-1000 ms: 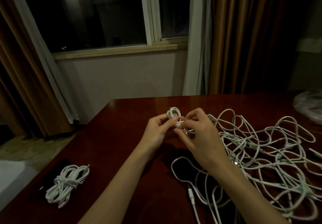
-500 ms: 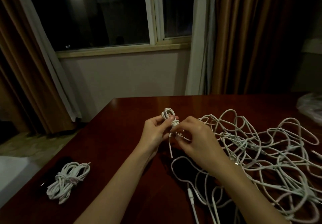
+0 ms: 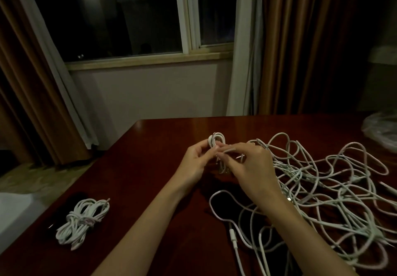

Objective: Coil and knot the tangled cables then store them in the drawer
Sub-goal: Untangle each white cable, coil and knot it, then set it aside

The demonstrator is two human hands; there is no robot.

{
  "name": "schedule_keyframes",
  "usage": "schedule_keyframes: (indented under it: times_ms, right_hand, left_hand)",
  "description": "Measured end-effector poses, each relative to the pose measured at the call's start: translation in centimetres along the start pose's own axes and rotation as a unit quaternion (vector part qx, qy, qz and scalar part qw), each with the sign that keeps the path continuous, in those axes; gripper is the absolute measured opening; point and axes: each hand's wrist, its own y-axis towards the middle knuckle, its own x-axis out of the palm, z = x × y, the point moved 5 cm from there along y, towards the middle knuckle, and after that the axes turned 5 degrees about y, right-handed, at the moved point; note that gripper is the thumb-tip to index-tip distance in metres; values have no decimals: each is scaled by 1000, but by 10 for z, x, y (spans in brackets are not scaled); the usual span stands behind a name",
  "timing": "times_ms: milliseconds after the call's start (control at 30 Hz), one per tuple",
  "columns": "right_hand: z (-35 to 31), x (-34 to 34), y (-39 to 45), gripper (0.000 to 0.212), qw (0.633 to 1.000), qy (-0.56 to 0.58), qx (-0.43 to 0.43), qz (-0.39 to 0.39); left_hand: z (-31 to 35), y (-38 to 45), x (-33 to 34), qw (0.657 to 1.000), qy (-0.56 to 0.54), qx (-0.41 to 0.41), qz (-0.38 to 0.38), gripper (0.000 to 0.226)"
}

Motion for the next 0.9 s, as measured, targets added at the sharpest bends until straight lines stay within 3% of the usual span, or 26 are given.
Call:
schedule_keyframes:
  times_ms: [233,367,467,633,900]
  right_hand:
    - [15,-9,4,4,975,173,130,43]
    - [22,-14,4,7,972,148,166,76]
    - [23,-10,3,7,960,203,186,43]
    - [26,-3,4,16,904,336,264,-21]
    - [20,1,3,18,927,289,228,-77]
  left_hand:
    - [5,-3,12,996,-36,-8,-80,29]
    - [2,-3,13,993,-68,-23,-92,30]
    - [1,-3,12,990,-75,-30,-112,31]
    - [1,-2,7,994,-16,-23,-106,27]
    - [6,-4,7,997,66,-10,-34,15]
